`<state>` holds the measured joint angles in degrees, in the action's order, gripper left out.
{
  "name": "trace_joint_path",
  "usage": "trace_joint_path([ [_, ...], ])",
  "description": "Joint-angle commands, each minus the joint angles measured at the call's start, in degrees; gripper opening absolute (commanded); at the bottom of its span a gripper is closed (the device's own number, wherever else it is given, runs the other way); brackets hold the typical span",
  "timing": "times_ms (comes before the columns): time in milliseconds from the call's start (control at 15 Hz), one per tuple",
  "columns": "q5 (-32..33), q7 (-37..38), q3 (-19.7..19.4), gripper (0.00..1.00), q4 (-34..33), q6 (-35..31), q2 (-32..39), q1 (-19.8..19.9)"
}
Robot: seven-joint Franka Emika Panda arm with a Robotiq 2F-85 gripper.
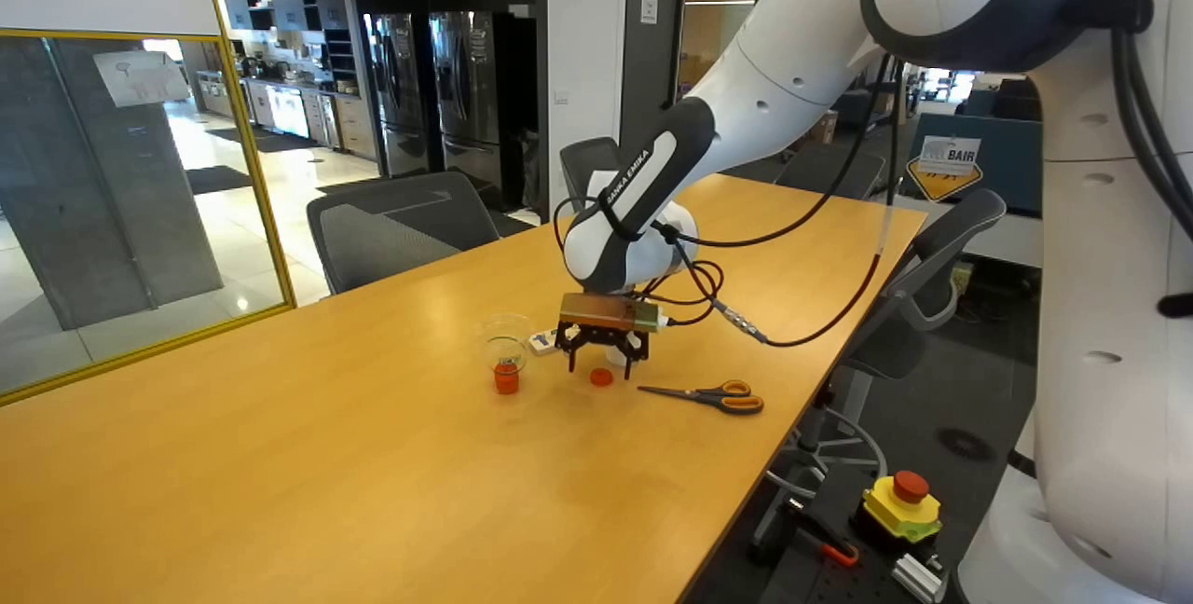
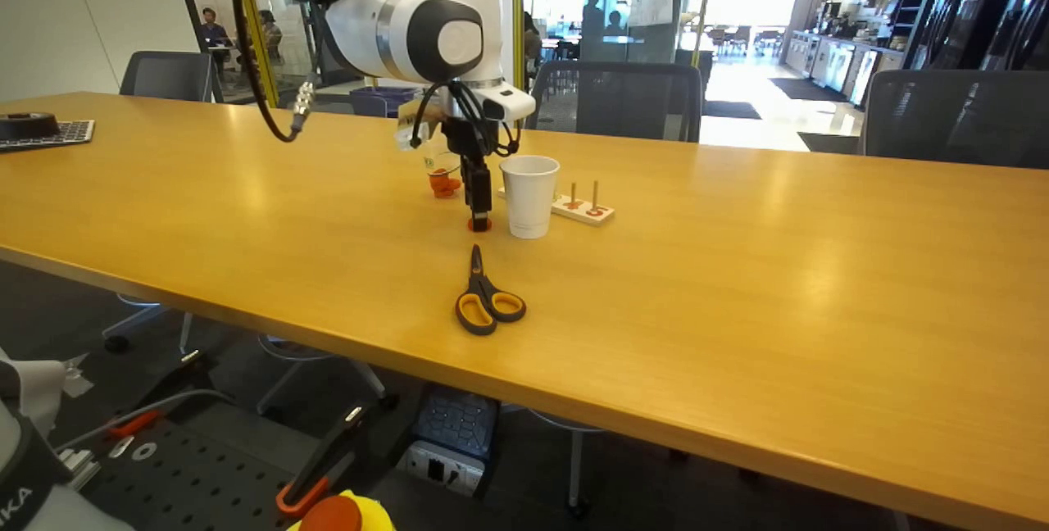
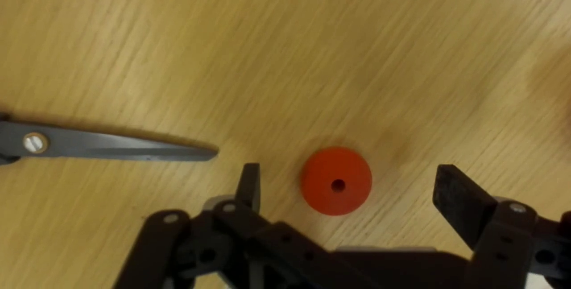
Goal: Pick up the coloured tiles and put them in the cups
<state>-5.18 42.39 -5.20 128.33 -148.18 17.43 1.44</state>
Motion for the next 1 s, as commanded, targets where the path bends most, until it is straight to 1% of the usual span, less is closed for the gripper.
trace_joint_path([
  [0, -0.1, -2.2, -0.7, 1.0, 1.4, -1.7, -1.2, -0.9],
  [333, 0.5, -3.2, -1.0, 1.0, 1.3, -2.0, -0.6, -1.2],
  [933, 4.2, -2.5, -2.5, 1.0, 0.7, -2.5, 0.5, -3.0],
])
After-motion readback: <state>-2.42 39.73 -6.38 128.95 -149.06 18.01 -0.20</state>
